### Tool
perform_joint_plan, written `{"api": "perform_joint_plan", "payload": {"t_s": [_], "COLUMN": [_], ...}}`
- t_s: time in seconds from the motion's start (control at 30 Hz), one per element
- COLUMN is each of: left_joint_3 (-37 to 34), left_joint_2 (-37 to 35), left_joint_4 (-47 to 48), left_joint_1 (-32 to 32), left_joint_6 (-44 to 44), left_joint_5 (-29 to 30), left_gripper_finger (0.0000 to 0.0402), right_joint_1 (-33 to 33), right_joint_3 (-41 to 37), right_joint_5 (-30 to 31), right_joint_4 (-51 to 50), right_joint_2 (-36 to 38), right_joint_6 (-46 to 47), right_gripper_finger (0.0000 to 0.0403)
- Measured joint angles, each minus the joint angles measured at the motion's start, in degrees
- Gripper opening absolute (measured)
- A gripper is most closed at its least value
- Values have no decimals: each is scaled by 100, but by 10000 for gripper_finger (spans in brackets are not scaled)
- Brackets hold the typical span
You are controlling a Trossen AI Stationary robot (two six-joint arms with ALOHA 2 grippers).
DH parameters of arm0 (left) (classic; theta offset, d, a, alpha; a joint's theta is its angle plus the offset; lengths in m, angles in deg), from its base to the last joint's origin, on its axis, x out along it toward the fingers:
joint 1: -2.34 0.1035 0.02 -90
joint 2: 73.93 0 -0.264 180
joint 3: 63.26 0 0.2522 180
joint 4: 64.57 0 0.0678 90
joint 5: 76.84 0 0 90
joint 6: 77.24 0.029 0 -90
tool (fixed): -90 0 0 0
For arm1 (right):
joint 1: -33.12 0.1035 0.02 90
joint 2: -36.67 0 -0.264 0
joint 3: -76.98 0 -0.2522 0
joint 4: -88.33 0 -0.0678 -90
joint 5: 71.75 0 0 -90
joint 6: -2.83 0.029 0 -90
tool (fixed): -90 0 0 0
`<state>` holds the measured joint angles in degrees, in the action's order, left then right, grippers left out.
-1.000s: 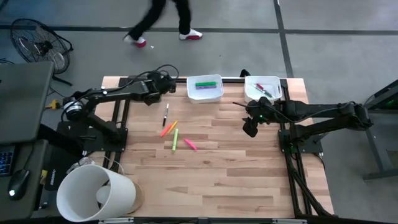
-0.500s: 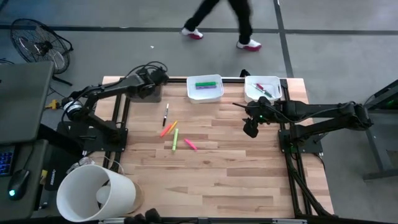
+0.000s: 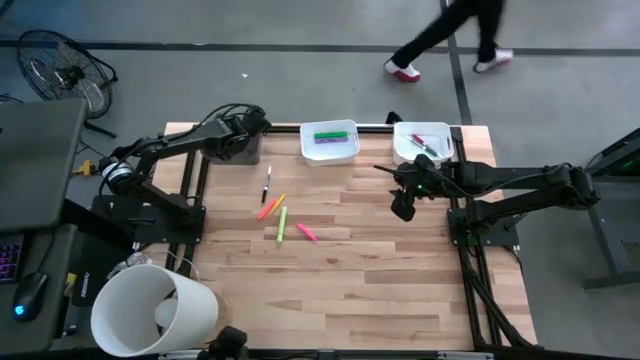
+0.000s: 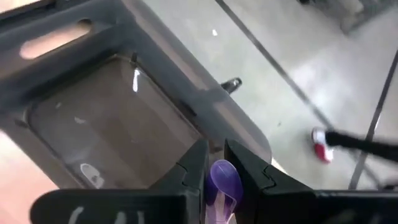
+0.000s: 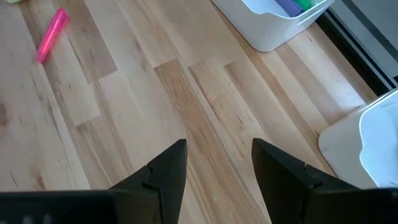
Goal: Pick & Place Markers
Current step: Put the violet pen into the black bin, then put the black marker pen into the right white bin
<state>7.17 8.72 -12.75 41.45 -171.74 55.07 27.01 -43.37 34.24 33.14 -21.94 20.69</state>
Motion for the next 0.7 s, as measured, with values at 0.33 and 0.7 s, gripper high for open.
{"api": "perform_joint_plan", "payload": {"t_s": [0.33, 0.7], "left_joint_3": [-11, -15], "left_joint_2": [87, 85], "left_joint_4": [312, 248], "left_joint_1": [352, 439], "left_joint_6": [-1571, -1830], "left_joint_5": [-596, -957], "left_gripper_finger": [40, 105], "right_joint_1": [0, 0], "right_joint_3": [0, 0], "right_joint_5": [-7, -55], "right_joint_4": [76, 79], "right_joint_2": [-2, -2], "right_joint_6": [-18, -59], "right_gripper_finger": [169, 170]}}
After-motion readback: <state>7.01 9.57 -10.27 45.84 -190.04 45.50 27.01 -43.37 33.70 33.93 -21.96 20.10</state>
